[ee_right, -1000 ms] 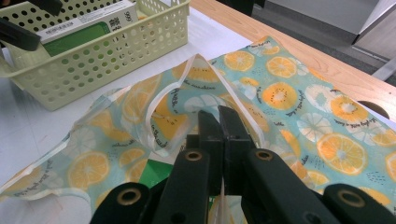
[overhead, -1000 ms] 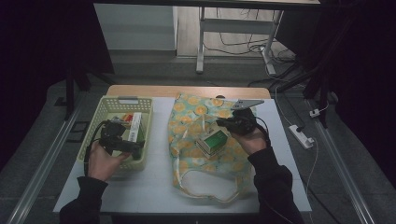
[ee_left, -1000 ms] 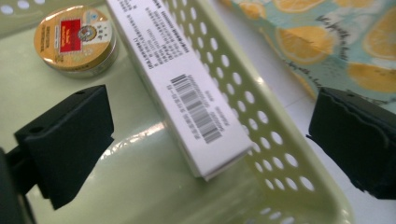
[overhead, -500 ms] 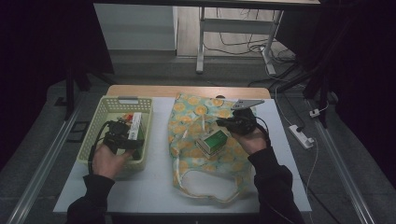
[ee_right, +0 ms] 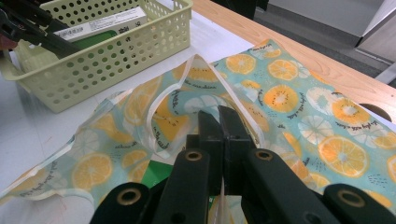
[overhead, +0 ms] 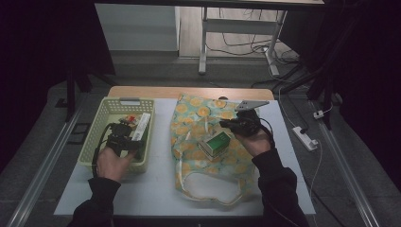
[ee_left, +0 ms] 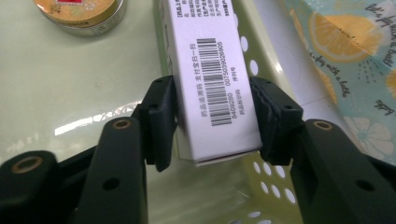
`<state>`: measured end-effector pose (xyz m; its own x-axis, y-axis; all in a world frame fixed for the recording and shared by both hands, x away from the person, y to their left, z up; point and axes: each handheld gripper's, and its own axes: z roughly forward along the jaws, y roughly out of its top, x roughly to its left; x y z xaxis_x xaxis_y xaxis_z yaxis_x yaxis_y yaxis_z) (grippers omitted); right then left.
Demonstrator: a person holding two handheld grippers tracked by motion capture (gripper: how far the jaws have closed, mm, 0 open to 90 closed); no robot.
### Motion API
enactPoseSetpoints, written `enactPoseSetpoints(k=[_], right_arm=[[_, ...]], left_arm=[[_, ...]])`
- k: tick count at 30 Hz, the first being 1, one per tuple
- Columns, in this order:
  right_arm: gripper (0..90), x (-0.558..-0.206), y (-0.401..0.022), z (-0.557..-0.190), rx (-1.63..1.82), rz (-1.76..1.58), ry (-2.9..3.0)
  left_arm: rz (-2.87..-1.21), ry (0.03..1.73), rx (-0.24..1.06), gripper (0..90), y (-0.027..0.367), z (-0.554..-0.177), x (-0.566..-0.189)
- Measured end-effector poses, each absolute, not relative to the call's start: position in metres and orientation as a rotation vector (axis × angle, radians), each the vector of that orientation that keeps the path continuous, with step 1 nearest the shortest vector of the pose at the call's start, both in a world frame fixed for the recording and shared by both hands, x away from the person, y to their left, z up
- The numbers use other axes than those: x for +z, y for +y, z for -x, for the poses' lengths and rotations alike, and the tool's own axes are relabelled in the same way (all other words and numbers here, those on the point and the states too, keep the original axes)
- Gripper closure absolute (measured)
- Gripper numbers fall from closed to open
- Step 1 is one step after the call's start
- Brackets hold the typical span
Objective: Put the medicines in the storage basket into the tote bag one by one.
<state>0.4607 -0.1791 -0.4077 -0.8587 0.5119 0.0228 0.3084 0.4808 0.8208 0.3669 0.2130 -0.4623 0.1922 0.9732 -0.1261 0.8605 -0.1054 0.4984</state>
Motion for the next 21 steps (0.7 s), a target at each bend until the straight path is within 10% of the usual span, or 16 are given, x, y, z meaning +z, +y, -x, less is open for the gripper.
enactPoseSetpoints(k=[21], right_arm=[[89.4, -0.408, -0.179, -0.46, 1.316, -0.709, 2.499]], left_arm=[[-2.015, 1.607, 0.353, 61.6, 0.252, -0.345, -0.432]])
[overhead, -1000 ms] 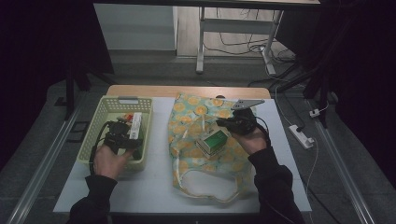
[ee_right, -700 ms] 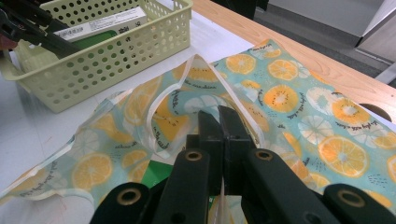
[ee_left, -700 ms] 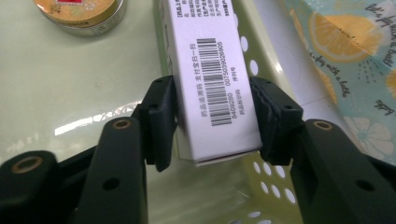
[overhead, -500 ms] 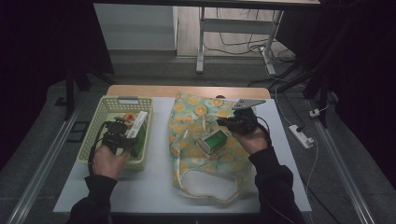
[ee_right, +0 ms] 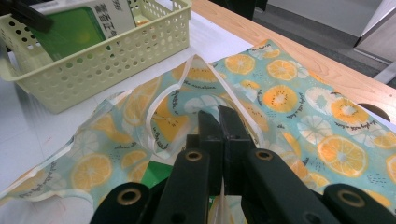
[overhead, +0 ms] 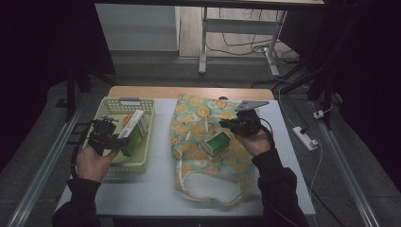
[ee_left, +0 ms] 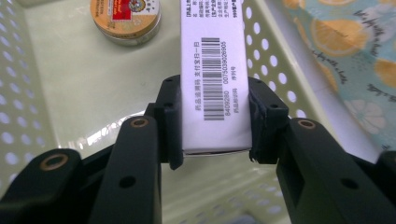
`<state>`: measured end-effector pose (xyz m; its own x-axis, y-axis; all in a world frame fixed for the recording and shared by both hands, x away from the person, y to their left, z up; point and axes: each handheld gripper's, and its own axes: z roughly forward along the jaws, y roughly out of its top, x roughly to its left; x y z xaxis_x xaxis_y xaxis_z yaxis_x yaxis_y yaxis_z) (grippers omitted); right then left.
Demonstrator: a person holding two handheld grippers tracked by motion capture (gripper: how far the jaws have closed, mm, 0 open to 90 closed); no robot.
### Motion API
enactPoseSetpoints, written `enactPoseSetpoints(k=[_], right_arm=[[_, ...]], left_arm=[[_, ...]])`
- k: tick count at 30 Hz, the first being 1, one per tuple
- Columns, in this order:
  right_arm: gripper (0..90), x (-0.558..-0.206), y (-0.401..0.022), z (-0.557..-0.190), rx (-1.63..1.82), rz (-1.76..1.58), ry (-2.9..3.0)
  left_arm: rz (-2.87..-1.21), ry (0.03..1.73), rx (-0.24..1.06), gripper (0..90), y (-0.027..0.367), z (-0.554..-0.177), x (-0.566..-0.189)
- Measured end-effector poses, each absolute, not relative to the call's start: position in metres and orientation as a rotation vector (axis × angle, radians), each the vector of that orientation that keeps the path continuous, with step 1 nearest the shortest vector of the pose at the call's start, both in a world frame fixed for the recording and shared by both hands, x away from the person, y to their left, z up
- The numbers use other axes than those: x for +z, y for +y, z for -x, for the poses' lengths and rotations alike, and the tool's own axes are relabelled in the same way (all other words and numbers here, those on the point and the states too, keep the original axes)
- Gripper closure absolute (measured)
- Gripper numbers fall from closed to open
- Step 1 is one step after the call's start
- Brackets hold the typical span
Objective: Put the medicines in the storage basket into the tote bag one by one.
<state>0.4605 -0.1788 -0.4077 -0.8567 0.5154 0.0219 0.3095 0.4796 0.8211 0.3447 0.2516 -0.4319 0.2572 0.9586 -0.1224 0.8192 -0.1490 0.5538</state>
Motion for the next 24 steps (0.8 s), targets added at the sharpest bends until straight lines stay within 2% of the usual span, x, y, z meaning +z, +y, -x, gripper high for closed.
enactPoseSetpoints(k=[13, 24], right_arm=[[89.4, -0.408, -0.179, -0.46, 1.317, -0.71, 2.497], [89.4, -0.408, -0.179, -0.461, 1.316, -0.717, 2.495]], left_arm=[[-2.015, 1.414, 0.385, 61.6, 0.253, -0.32, -0.392], [-2.03, 1.253, 0.266, 61.6, 0.228, -0.307, -0.384]])
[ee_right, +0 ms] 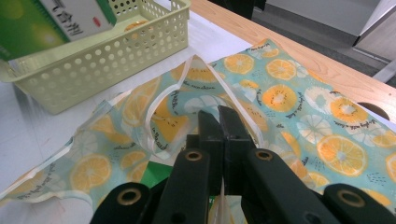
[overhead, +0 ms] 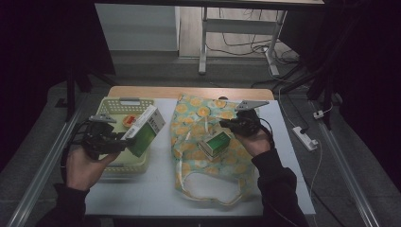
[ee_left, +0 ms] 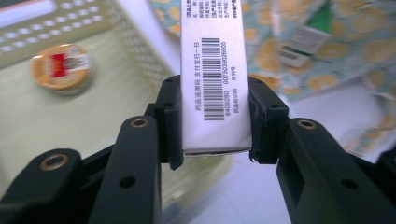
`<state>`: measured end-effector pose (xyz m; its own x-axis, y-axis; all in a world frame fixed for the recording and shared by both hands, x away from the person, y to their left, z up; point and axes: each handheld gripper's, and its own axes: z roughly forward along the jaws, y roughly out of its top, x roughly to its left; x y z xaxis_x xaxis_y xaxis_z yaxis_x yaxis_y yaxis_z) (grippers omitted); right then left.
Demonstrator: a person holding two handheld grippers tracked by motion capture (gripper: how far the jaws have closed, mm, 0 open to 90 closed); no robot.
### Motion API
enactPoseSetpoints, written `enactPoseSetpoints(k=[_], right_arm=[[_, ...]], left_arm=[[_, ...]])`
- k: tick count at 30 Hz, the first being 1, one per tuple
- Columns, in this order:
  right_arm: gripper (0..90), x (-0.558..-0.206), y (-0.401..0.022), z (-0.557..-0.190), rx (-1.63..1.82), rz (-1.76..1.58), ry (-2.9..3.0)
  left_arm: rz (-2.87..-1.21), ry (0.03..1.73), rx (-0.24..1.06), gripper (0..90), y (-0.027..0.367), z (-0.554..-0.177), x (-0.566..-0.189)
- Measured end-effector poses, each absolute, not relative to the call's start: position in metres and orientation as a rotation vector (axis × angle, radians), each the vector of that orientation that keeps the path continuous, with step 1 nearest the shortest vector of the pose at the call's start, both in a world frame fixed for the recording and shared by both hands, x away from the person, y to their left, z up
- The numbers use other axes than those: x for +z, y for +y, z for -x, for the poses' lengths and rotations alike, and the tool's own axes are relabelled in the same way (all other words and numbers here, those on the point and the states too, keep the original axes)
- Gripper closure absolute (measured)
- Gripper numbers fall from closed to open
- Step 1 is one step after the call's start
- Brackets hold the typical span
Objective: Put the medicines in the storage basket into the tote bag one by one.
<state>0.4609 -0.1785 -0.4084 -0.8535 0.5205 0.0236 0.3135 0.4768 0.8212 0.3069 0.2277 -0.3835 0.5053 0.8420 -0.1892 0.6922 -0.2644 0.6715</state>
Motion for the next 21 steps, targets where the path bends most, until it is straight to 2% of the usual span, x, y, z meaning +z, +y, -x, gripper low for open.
enactPoseSetpoints(k=[21], right_arm=[[89.5, -0.409, -0.177, -0.461, 1.313, -0.721, 2.497]], left_arm=[[-2.163, 1.026, 0.105, 61.7, 0.156, -0.284, -0.395]])
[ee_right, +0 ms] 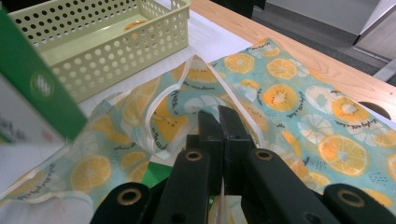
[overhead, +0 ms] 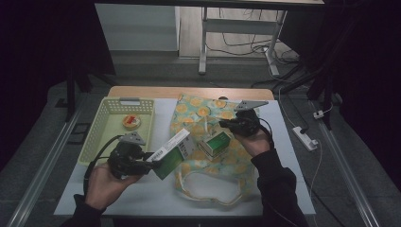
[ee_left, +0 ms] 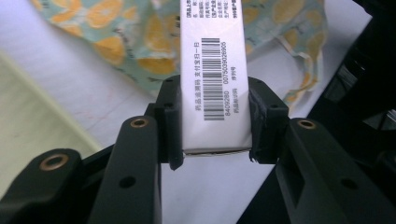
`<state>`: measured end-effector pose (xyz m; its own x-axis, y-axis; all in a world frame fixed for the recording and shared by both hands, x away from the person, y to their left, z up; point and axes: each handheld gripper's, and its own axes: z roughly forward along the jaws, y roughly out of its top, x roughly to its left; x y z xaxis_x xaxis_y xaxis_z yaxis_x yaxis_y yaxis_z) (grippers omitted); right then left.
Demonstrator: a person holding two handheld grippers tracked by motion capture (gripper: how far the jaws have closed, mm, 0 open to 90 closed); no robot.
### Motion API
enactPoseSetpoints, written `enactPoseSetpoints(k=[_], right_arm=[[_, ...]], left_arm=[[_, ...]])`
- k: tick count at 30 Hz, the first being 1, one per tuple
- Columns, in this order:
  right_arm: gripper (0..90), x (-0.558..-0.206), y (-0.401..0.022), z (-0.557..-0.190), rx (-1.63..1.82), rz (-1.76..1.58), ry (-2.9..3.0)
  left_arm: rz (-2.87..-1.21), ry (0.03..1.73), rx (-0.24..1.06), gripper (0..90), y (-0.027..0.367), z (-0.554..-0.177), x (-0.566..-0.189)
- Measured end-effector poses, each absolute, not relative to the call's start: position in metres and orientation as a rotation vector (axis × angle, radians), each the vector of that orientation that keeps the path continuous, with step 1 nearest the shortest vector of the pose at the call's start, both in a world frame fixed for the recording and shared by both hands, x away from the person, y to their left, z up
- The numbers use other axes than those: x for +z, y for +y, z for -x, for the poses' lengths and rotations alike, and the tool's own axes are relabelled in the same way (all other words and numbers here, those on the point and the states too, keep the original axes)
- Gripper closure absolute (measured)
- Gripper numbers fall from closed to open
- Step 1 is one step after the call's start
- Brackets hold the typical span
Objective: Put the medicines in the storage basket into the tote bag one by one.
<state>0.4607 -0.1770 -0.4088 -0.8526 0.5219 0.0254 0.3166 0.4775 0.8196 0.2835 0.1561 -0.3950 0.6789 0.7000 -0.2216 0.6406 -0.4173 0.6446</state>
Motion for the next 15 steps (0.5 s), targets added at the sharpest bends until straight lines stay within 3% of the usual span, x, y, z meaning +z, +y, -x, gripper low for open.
enactPoseSetpoints(k=[15], right_arm=[[89.6, -0.405, -0.176, -0.458, 1.329, -0.708, 2.489]], left_arm=[[-2.275, 1.016, 0.053, 61.6, 0.105, -0.312, -0.425]])
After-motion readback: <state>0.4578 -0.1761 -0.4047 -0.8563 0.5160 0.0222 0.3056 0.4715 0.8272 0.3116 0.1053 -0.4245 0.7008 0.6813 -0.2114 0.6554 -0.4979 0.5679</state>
